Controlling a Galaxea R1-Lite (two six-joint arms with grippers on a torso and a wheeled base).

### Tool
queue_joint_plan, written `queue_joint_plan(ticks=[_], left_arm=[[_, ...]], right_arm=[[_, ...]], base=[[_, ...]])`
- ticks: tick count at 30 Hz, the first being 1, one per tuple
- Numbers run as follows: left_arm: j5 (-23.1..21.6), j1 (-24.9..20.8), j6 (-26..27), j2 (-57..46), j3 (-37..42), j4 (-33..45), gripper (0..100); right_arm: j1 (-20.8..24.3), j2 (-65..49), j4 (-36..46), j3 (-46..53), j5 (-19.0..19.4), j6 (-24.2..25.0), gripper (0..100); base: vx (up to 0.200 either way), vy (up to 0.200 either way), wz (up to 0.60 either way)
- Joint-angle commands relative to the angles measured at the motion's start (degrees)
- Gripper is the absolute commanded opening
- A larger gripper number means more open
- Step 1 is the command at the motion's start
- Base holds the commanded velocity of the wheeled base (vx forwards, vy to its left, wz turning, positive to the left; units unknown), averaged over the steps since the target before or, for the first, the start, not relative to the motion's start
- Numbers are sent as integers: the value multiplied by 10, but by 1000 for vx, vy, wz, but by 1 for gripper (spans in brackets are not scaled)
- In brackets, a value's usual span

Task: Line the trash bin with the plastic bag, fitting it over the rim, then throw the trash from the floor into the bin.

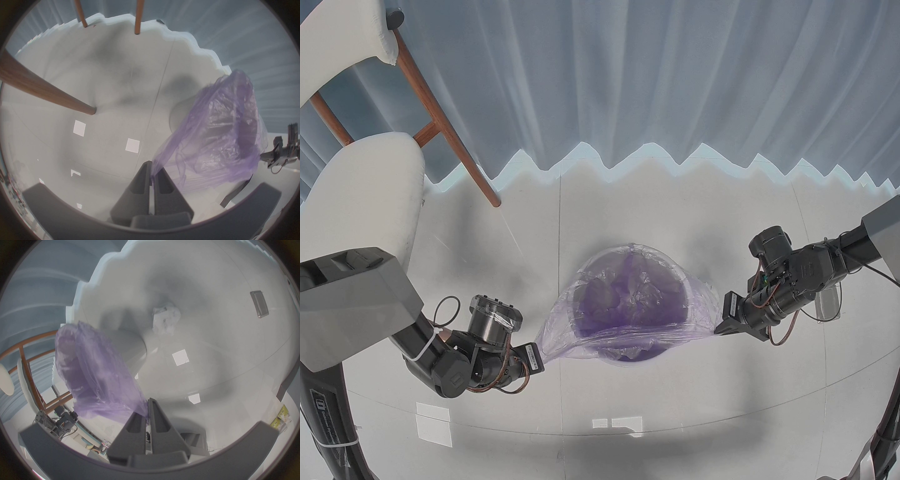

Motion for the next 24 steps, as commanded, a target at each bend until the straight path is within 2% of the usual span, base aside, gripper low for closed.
queue_joint_plan(ticks=[1,9,18,24], left_arm=[[2,-15,19,18,1,-2,0],[2,-23,64,25,3,-3,0],[3,40,141,47,-1,-5,0],[12,57,167,70,-17,-33,0]], right_arm=[[19,-13,0,29,2,0,0],[40,-6,-10,39,2,-1,0],[30,9,-11,47,0,-7,0],[18,45,-25,37,-16,-33,0]], base=[[0,0,0],[0,0,0],[0,0,0],[0,0,0]])
